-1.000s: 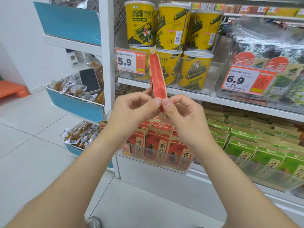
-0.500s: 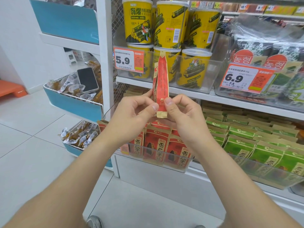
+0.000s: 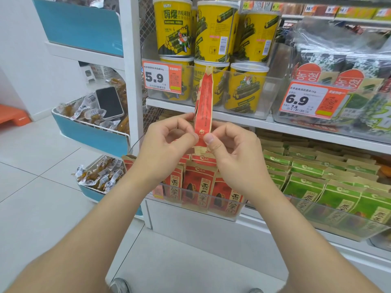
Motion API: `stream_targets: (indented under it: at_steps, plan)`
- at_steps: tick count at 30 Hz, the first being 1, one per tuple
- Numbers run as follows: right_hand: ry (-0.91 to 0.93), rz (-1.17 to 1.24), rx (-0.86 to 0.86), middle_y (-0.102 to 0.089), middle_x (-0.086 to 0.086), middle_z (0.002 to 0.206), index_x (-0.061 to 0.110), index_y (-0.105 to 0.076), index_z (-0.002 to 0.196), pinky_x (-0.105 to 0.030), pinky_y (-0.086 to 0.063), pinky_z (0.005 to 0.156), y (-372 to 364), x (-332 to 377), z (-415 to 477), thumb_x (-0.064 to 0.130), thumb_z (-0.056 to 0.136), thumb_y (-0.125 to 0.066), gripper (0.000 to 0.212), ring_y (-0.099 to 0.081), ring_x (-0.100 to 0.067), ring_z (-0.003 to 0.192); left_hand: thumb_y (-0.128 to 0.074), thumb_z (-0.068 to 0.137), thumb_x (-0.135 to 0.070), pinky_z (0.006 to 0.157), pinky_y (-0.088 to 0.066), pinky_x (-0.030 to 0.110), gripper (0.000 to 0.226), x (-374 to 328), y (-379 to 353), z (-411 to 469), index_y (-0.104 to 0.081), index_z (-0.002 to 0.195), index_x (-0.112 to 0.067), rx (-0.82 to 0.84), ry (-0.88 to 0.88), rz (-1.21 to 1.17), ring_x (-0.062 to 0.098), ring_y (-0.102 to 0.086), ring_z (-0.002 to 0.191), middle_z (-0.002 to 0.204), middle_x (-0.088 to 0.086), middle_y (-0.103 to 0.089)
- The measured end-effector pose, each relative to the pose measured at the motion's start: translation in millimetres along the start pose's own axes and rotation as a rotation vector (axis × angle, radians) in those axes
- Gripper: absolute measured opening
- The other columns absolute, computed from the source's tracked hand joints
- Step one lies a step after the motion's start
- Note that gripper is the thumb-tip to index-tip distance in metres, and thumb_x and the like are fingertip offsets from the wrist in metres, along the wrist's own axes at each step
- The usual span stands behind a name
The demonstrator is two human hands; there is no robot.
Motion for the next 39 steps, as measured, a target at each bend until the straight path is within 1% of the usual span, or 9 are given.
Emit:
stream_targets:
  at_steps: [7, 10, 14, 18, 20, 25, 30, 33, 39]
  plan:
    - [0.060, -0.111, 0.024, -0.056, 0.005, 0.120, 0.016, -0.070, 0.093, -0.018, -0.048, 0.084, -3.8, 1.8, 0.7, 0.020, 0.106, -0.065, 0.015, -0.062, -0.010, 0.105, -0.076, 0.093, -0.018, 0.099, -0.059, 0.047, 0.013, 4.8, -0.3, 2.3, -0.076, 0.081, -0.016, 0.007, 0.038, -0.015, 0.007, -0.067, 0.128, 0.117, 0.002, -0.080]
    - [0.018, -0.057, 0.040, -0.053, 0.007, 0.115, 0.018, -0.072, 0.093, -0.015, -0.048, 0.085, -2.9, 1.3, 1.1, 0.021, 0.105, -0.067, 0.013, -0.062, -0.010, 0.105, -0.074, 0.098, -0.013, 0.094, -0.063, 0.044, 0.012, 6.0, 0.2, 1.8, -0.074, 0.086, -0.016, 0.015, 0.074, -0.013, 0.009, -0.071, 0.122, 0.125, -0.007, -0.077]
    - [0.072, -0.094, 0.013, -0.053, 0.004, 0.116, 0.022, -0.074, 0.082, -0.027, -0.050, 0.099, -4.9, 4.9, -3.2, 0.024, 0.097, -0.077, 0.016, -0.062, -0.014, 0.113, -0.070, 0.103, -0.017, 0.076, -0.063, 0.035, 0.017, 3.6, -4.7, -0.9, -0.064, 0.119, -0.017, 0.042, 0.113, -0.148, 0.016, -0.075, 0.104, 0.118, 0.000, -0.077]
    - [0.192, -0.277, 0.117, -0.051, 0.003, 0.127, 0.026, -0.072, 0.076, -0.034, -0.045, 0.107, -20.1, 12.6, -13.0, 0.031, 0.091, -0.083, 0.019, -0.055, -0.019, 0.127, -0.054, 0.113, -0.028, 0.102, -0.060, 0.044, 0.030, 3.9, -9.3, -2.8, -0.060, 0.142, -0.029, 0.069, 0.092, -0.025, 0.013, -0.072, 0.121, 0.130, -0.007, -0.075]
    - [0.150, -0.250, 0.068, -0.051, 0.005, 0.124, 0.027, -0.069, 0.086, -0.040, -0.047, 0.106, -20.3, 10.4, -10.7, 0.035, 0.087, -0.085, 0.018, -0.055, -0.018, 0.125, -0.044, 0.117, -0.031, 0.111, -0.053, 0.054, 0.030, 7.5, -9.1, -3.8, -0.062, 0.141, -0.031, 0.086, 0.166, -0.044, 0.018, -0.070, 0.126, 0.132, -0.005, -0.075]
    - [-0.227, 0.084, -0.128, -0.062, 0.009, 0.127, 0.030, -0.043, 0.142, -0.039, -0.061, 0.093, -3.0, -3.1, -0.2, 0.034, 0.091, -0.086, 0.067, -0.069, -0.007, 0.110, -0.039, 0.118, -0.027, 0.100, -0.060, 0.056, 0.036, 6.4, -10.1, -6.3, -0.071, 0.132, -0.026, 0.180, 0.281, -0.151, 0.031, -0.077, 0.113, 0.119, 0.010, -0.080]
    - [-0.328, 0.338, -0.149, -0.082, 0.002, 0.106, 0.018, -0.071, 0.120, -0.041, -0.066, 0.088, -1.4, -6.4, 2.8, 0.011, 0.098, -0.078, 0.024, -0.079, -0.015, 0.097, -0.047, 0.115, -0.029, 0.089, -0.066, 0.044, 0.031, 5.9, -6.4, -8.8, -0.074, 0.129, -0.021, 0.218, 0.316, -0.149, 0.030, -0.079, 0.106, 0.115, 0.010, -0.081]
    - [-0.365, 0.455, -0.293, -0.082, -0.001, 0.102, 0.014, -0.069, 0.117, -0.035, -0.066, 0.083, -0.9, -12.3, 0.6, 0.008, 0.100, -0.075, 0.019, -0.080, -0.019, 0.095, -0.055, 0.111, -0.032, 0.091, -0.065, 0.046, 0.030, 10.1, 0.9, -5.7, -0.076, 0.124, -0.015, 0.211, 0.323, -0.104, 0.031, -0.079, 0.104, 0.111, 0.012, -0.082]
    - [-0.463, 0.488, -0.438, -0.082, -0.003, 0.101, 0.010, -0.066, 0.120, -0.035, -0.064, 0.076, 5.0, -22.8, 3.4, 0.017, 0.103, -0.073, 0.020, -0.081, -0.019, 0.090, -0.061, 0.105, -0.028, 0.074, -0.066, 0.025, 0.033, 11.2, 3.4, -8.9, -0.077, 0.118, -0.003, 0.237, 0.422, -0.161, 0.025, -0.082, 0.097, 0.104, 0.016, -0.082]
Point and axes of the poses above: each hand's wrist, its own z-axis towards the middle knuckle, its own y-axis out of the back of the hand, x = y × z, the point moved 5 cm from there along z, towards the middle knuckle
